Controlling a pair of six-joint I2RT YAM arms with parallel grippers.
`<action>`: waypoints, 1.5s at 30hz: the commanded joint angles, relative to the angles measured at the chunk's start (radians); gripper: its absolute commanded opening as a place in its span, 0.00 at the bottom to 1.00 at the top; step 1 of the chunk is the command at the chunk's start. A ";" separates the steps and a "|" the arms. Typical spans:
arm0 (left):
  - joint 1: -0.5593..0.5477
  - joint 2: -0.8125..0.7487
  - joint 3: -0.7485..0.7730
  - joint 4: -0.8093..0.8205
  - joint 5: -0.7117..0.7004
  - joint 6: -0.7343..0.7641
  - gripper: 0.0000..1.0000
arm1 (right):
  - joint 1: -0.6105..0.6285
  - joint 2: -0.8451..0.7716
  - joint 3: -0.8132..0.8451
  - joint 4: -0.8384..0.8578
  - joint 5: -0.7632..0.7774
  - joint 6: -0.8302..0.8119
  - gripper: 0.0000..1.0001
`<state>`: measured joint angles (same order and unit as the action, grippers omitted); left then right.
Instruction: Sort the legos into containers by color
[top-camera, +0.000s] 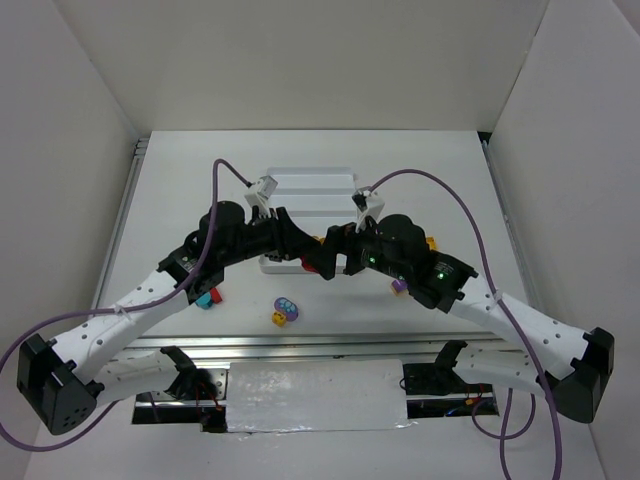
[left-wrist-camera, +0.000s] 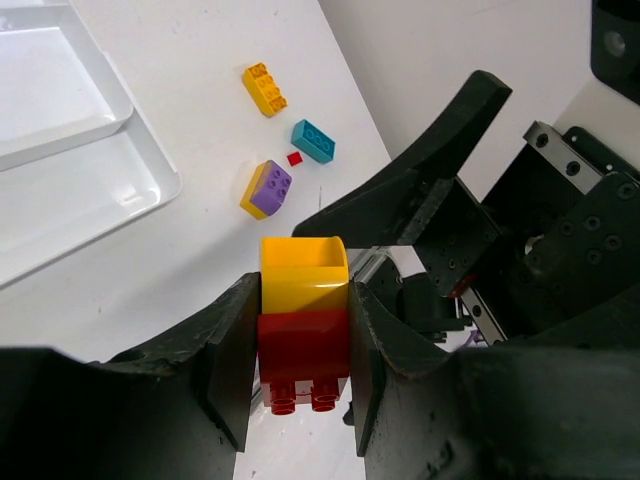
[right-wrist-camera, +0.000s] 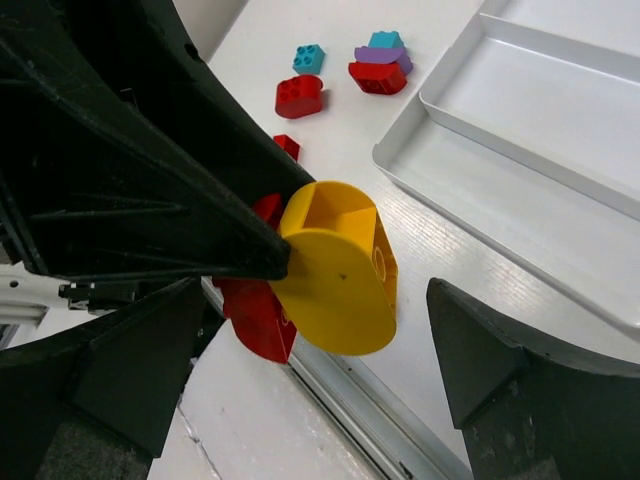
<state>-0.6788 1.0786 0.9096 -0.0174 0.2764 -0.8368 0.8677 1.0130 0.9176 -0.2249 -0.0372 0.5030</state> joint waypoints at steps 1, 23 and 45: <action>-0.005 -0.029 0.002 0.020 -0.054 0.021 0.00 | -0.007 -0.028 -0.010 0.059 0.002 -0.024 1.00; 0.007 0.015 0.107 -0.062 -0.065 0.125 0.00 | -0.401 -0.169 -0.174 0.222 -0.522 -0.047 1.00; 0.018 -0.058 0.037 0.224 -0.042 -0.014 0.00 | -0.214 -0.214 -0.597 1.133 -0.456 0.371 0.99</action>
<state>-0.6643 1.0763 0.9848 0.0334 0.2531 -0.7906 0.5869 0.8375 0.3256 0.6258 -0.6395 0.7780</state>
